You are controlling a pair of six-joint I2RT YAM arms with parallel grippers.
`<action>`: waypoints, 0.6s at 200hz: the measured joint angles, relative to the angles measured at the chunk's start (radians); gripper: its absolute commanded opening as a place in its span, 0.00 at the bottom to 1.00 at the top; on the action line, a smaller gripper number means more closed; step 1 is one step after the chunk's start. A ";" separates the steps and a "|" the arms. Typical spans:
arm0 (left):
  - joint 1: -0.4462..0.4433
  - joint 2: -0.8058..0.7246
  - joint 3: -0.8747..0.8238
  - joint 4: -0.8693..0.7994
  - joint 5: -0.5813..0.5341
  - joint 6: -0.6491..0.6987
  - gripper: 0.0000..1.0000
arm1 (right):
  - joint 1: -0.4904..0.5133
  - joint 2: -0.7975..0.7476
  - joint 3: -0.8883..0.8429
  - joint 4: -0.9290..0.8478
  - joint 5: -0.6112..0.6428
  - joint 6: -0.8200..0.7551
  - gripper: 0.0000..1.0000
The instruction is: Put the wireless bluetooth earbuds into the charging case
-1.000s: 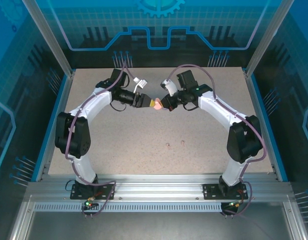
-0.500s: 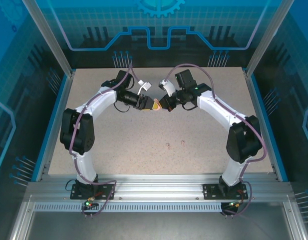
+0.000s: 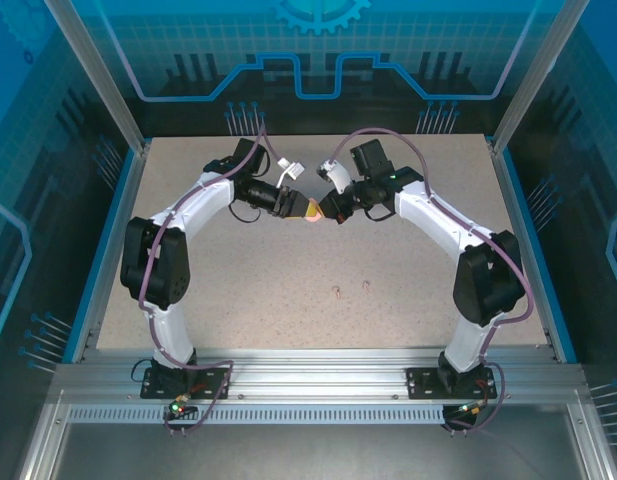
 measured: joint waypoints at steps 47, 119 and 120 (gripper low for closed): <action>-0.004 0.000 0.000 -0.008 -0.002 0.003 0.42 | 0.000 0.008 0.006 -0.007 0.000 0.000 0.00; -0.004 0.000 -0.007 -0.009 -0.008 0.013 0.33 | 0.000 0.011 0.018 -0.016 0.000 0.000 0.00; -0.004 0.000 -0.008 -0.009 -0.009 0.013 0.33 | 0.000 0.011 0.018 -0.016 0.000 0.000 0.00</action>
